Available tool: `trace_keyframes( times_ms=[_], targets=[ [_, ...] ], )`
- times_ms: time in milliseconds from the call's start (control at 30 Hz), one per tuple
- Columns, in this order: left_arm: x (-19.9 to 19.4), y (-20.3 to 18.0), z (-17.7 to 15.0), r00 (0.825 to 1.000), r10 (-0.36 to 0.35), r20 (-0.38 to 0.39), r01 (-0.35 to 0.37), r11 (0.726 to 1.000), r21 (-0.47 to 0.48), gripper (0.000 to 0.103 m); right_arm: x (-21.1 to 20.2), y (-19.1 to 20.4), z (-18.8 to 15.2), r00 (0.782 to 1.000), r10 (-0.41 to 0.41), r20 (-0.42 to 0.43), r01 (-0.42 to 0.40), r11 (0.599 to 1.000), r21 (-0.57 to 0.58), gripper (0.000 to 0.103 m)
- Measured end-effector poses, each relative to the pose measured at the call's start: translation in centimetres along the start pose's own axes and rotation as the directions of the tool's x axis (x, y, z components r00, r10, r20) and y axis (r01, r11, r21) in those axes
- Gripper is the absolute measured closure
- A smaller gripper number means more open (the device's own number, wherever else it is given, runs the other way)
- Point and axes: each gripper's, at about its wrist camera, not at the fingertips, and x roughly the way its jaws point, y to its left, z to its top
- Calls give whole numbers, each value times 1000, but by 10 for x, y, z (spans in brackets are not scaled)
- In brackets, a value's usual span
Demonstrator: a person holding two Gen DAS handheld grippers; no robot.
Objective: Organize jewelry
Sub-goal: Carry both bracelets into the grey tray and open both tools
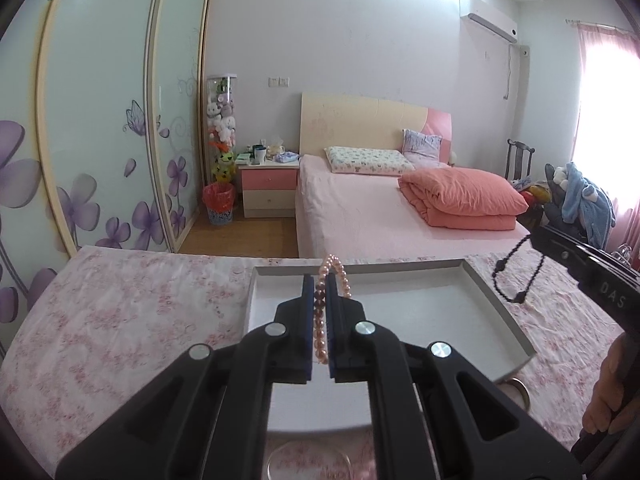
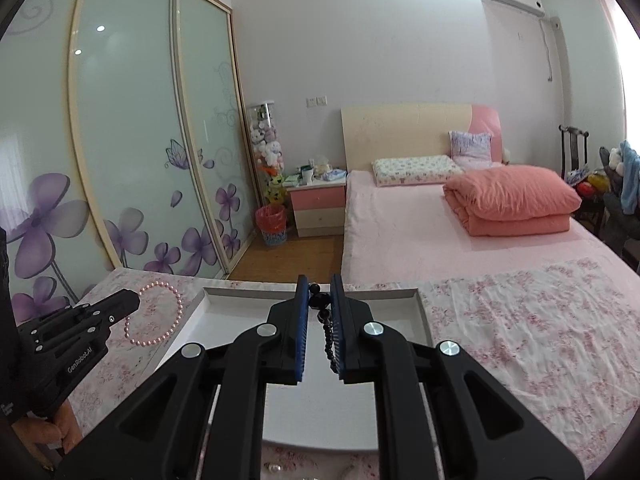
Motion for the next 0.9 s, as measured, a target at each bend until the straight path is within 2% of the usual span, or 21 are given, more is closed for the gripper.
trace_keyframes(
  times_ms=[267,500,567,600,633,900],
  targets=[
    [48,-1,1,999,10,-54,-9,1000,10,97,48,-8,-2,997,-12,-83,15,999,35,91],
    [76,3,-5,995,13,-102,-14,1000,-10,96,65,-5,-2,993,-27,-115,32,998,45,89],
    [80,7,-5,994,10,-112,-13,1000,-22,88,65,-6,-4,992,-25,-122,32,998,54,74],
    [82,9,-6,993,11,-116,-14,1000,-28,84,62,-8,-6,993,-30,-115,37,998,56,57],
    [82,12,-6,993,17,-119,-21,999,-34,78,61,-9,-5,993,-37,-109,43,998,56,51],
    [74,20,-8,993,31,-114,-37,998,-52,73,47,-17,-6,994,-48,-100,55,996,68,51]
  ],
)
